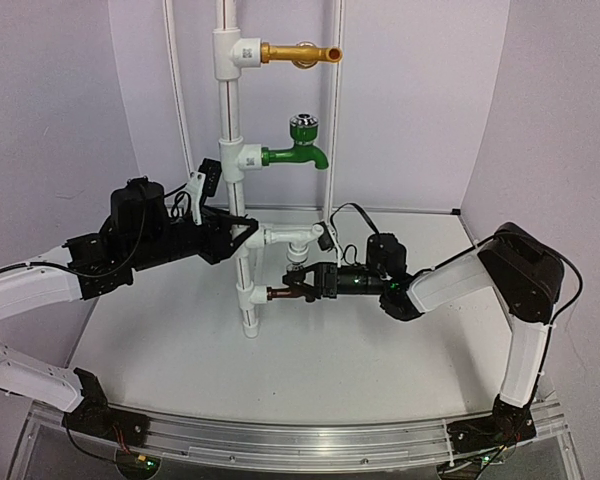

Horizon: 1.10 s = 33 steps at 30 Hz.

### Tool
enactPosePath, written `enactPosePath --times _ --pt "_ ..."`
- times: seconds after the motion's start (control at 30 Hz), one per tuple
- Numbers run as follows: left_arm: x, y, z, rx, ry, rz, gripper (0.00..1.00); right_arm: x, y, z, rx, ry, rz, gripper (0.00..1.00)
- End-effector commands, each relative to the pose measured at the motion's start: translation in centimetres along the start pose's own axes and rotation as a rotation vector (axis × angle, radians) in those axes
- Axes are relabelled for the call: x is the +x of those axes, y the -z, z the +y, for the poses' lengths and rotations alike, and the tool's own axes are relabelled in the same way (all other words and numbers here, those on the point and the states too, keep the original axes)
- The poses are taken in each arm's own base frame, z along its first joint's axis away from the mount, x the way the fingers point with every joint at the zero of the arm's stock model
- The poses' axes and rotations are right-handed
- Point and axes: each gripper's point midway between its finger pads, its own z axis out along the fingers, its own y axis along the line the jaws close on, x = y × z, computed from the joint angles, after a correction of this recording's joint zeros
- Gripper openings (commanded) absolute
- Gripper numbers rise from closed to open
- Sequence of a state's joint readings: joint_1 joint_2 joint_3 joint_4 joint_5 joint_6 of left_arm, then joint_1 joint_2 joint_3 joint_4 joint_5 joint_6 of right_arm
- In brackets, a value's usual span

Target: Install the water faucets

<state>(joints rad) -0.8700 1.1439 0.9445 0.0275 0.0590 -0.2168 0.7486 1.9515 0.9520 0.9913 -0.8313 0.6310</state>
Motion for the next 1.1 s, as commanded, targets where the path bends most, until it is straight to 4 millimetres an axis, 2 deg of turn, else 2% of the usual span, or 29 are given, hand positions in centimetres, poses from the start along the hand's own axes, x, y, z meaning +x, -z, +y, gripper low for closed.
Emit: enactPosePath --times 0.0,0.1,0.2,0.23,0.33,0.37,0.6,0.8,0.9,0.97,1.03,1.07 --pt "0.1 0.2 -0.7 0.019 -0.007 0.046 0.28 -1.8 0.7 2.3 -0.022 -0.014 -0.031 0.73" --pt "-0.1 0.5 -0.7 0.02 -0.006 0.043 0.41 -2.6 1.1 3.1 -0.013 0.057 -0.041 0.83" --pt "-0.2 0.7 -0.8 0.024 -0.005 0.044 0.55 -3.1 1.4 3.5 0.006 0.115 -0.033 0.97" --pt "-0.2 0.9 -0.9 0.025 -0.002 0.044 0.61 -3.1 1.6 3.6 0.015 0.128 -0.025 0.98" --pt "-0.3 1.3 -0.9 0.024 0.004 0.04 0.91 -3.2 2.2 4.0 0.038 0.199 -0.01 0.98" --pt "-0.2 1.5 -0.8 0.023 0.006 0.039 0.98 -3.1 2.4 4.0 0.05 0.216 0.0 0.98" --pt "0.2 3.2 -1.1 0.032 0.017 0.061 1.0 -2.1 4.6 4.8 0.089 0.359 0.06 0.98" --pt "1.4 5.3 -0.4 -0.005 0.057 0.075 1.0 -1.2 7.3 4.4 0.133 0.366 0.095 0.98" --pt "2.0 6.8 1.0 -0.081 0.085 0.071 1.0 -1.6 9.1 4.3 0.154 0.364 0.08 0.98" --pt "2.3 7.7 3.1 -0.2 0.113 0.061 1.0 -2.6 10.4 4.0 0.185 0.363 0.057 0.98" --pt "2.6 8.9 5.9 -0.375 0.141 0.056 1.0 -4.1 11.9 3.5 0.23 0.352 0.036 0.98" --pt "3.2 9.4 7.0 -0.442 0.144 0.083 1.0 -4.7 12.5 3.4 0.256 0.346 0.038 0.98"
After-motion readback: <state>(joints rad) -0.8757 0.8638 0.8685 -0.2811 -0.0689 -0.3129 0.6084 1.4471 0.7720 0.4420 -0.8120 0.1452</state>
